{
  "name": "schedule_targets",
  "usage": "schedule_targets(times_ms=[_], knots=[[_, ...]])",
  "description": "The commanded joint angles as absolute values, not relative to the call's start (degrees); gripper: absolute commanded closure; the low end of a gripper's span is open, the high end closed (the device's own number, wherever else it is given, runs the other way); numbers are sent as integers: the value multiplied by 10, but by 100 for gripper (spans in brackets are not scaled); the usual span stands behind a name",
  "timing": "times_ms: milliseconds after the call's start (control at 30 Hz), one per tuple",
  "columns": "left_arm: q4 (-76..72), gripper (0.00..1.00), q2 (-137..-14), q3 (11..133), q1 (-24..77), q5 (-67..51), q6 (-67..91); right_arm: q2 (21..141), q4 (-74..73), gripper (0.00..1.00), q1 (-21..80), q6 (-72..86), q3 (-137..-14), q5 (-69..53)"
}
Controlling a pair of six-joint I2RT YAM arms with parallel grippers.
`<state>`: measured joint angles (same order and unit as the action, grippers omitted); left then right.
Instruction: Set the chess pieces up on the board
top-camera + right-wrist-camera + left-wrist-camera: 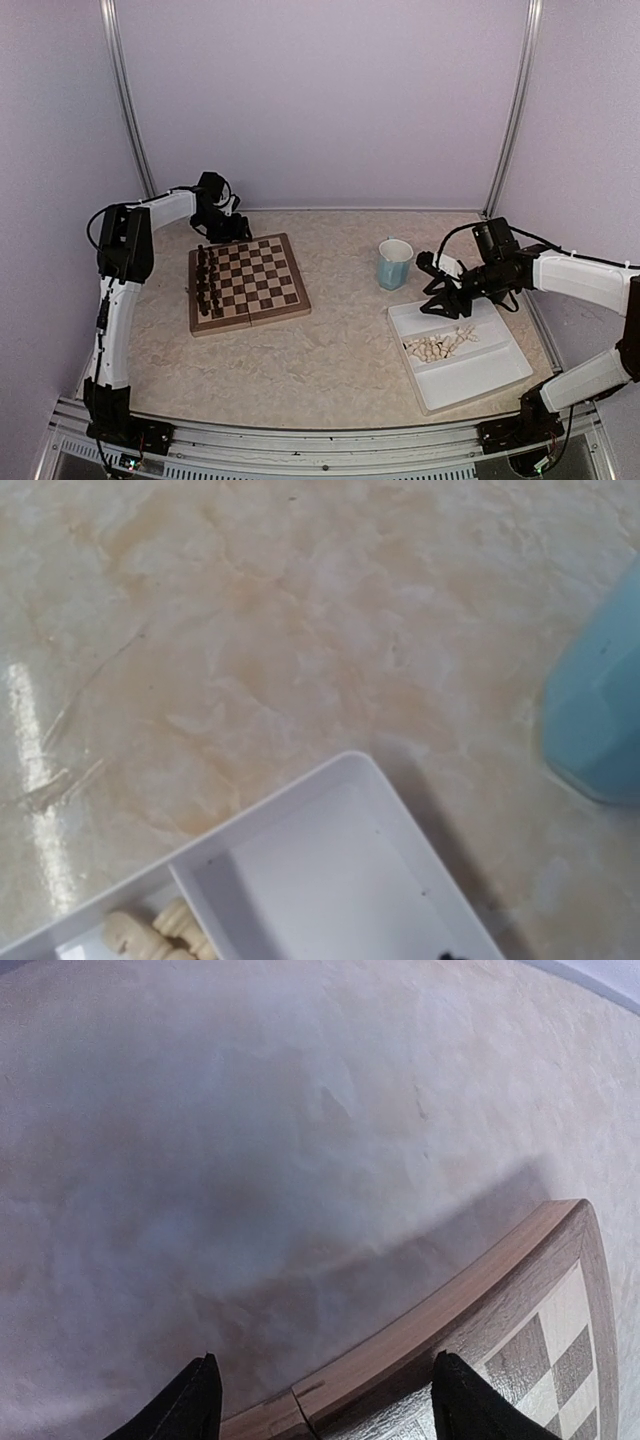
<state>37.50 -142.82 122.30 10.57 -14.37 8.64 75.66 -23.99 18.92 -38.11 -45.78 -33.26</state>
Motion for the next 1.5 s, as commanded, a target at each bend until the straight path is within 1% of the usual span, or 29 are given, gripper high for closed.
schedule_targets(times_ms=[0, 233, 400, 567, 900, 1100, 1233, 1300, 1367, 1467], knots=[[442, 30, -1400, 1149, 159, -162, 82, 757, -233, 50, 202, -388, -454, -324], [444, 34, -1331, 1018, 222, -135, 82, 743, -231, 50, 205, -389, -448, -319], [401, 35, -1244, 893, 258, -135, 90, 738, -231, 50, 205, -389, -446, -320], [375, 35, -1188, 838, 309, -151, 86, 742, -230, 50, 206, -389, -448, -319], [328, 36, -1214, 857, 397, -156, 86, 740, -233, 50, 207, -385, -448, -325], [323, 35, -1222, 912, 416, -122, 82, 726, -235, 50, 208, -371, -456, -330], [356, 35, -1183, 984, 429, -62, 55, 695, -265, 49, 203, -372, -474, -308], [347, 35, -1154, 1000, 446, -17, 34, 680, -287, 48, 201, -377, -478, -283], [303, 35, -1104, 986, 473, 30, 10, 673, -317, 50, 193, -380, -483, -261], [192, 33, -1043, 912, 523, 72, -28, 679, -379, 55, 161, -390, -495, -256]])
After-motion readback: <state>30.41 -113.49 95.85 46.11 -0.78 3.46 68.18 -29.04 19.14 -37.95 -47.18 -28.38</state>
